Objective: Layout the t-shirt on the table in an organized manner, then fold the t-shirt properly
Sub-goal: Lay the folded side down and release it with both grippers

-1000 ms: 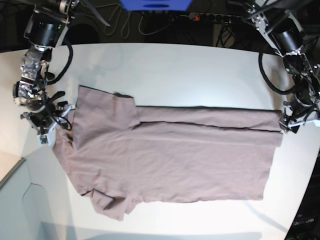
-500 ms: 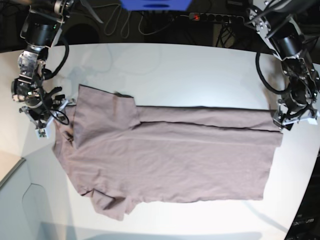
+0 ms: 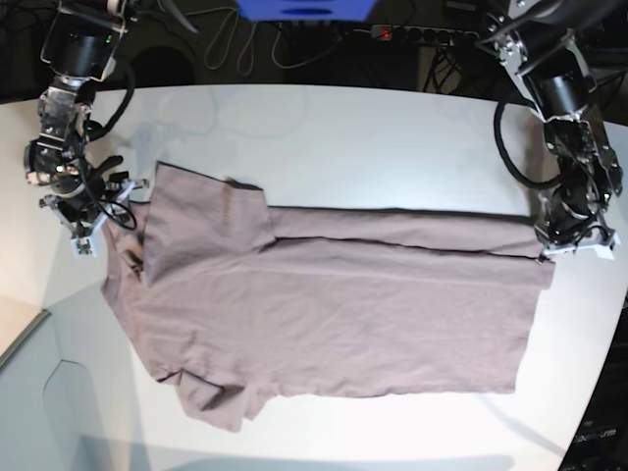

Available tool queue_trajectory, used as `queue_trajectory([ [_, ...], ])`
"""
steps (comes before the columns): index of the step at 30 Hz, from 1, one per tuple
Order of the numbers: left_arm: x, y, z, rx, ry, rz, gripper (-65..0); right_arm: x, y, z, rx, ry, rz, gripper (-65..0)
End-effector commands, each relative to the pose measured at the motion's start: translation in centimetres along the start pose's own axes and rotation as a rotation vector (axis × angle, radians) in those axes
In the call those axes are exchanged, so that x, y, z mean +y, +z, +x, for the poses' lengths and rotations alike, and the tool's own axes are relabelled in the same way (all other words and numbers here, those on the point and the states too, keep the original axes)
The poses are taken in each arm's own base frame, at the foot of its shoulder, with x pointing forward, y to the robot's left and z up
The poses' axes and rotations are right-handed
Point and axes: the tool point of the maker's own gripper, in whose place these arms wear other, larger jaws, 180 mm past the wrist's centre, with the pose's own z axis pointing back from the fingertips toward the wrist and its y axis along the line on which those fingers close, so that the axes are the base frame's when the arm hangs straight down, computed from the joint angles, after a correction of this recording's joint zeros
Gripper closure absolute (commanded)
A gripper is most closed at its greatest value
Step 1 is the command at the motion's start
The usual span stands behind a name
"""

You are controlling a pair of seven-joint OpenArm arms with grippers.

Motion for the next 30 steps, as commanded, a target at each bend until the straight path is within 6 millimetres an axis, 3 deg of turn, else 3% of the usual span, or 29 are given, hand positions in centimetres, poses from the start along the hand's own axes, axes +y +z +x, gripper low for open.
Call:
queue_trajectory([
  [1,-0.6,0.1,1.7,-0.037,-0.003,-0.016,0.0,-0.8,0.3,1.1,-0.025,0.009,-0.012,-29.4],
  [3,-0.1,-0.1,0.9,-0.007,0.005,-0.005,-1.6,-0.8,0.3,1.1,-0.025,0.009,-0.012,-28.5],
  [5,0.0,-0.2,0.7,-0.002,0.007,-0.003,-1.6,-0.8,0.3,1.1,-0.025,0.010,-0.011,-23.5],
  [8,0.5,0.0,0.2,0.005,0.004,0.003,0.0,-0.7,0.4,0.4,-0.011,0.011,-0.010,-9.6],
  [10,0.4,0.5,1.0,-0.021,-0.003,-0.004,0.0,-0.7,0.5,0.2,-0.009,0.013,-0.011,0.0],
  [15,-0.6,3.6,4.3,-0.140,-0.079,-0.035,0.0,-1.6,2.1,0.3,-0.024,0.075,-0.028,0.0],
  [23,-2.7,6.6,6.5,-0.168,-0.128,-0.081,0.0,-1.8,5.0,2.0,-0.093,0.162,-0.064,0.0],
  [27,-3.0,7.2,7.8,-0.197,-0.113,-0.088,0.0,-2.4,6.2,4.5,-0.151,0.198,-0.095,0.0],
  [30,-4.9,7.3,10.2,-0.242,-0.106,-0.114,0.0,-3.2,6.3,8.7,-0.211,0.239,-0.115,0.0],
])
